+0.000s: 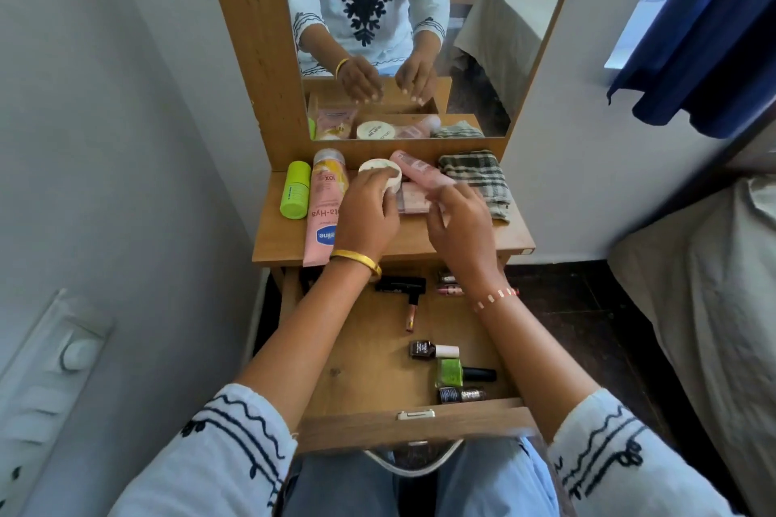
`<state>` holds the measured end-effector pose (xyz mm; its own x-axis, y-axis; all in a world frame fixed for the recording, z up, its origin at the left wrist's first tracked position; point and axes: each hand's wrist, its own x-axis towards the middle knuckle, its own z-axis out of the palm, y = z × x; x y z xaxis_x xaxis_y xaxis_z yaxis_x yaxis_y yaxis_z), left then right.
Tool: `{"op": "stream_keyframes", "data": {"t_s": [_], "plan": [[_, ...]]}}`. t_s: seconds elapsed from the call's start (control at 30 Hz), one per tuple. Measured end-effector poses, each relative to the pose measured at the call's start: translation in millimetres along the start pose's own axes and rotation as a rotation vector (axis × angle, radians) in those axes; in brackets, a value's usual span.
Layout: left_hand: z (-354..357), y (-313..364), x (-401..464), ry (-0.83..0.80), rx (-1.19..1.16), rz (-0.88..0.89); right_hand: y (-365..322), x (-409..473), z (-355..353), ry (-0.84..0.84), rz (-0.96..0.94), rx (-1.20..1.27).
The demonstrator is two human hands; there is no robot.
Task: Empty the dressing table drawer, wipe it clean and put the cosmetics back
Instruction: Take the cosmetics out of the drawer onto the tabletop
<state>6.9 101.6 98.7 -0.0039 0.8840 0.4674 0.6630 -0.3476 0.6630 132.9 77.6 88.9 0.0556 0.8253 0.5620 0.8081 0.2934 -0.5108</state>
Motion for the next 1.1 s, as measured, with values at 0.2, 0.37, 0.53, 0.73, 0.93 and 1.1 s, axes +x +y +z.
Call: {"op": "stream_keyframes", "data": {"t_s": [0.2, 0.37, 0.53, 0.73, 0.93, 1.1], "plan": [[4.3, -2.9, -65.2, -0.039, -0.114, 0.016, 12.1, -59.5, -3.7, -0.472, 0.322, -0.044], [13.1, -14.5, -101.7, -0.171, -0.091, -0.137, 27.1, -85.5, 11.6, -1.048, 0.403, -0.34], [15.4, -18.3, -123.6, -0.35, -0.012, -0.202, 24.0, -96.9, 12.6, -1.031, 0.449, -0.353], [17.2, -25.0, -132.2, -0.581, 0.054, -0.233, 21.4, -102.5, 11.2, -0.995, 0.442, -0.325], [18.4, -22.9, -136.5, -0.689, 0.107, -0.192, 15.4, -87.1, -4.2, -0.819, 0.479, -0.069], [16.5, -22.4, -133.5, -0.663, 0.084, -0.19, 11.8, -78.2, -12.6, -0.759, 0.567, 0.108]]}}
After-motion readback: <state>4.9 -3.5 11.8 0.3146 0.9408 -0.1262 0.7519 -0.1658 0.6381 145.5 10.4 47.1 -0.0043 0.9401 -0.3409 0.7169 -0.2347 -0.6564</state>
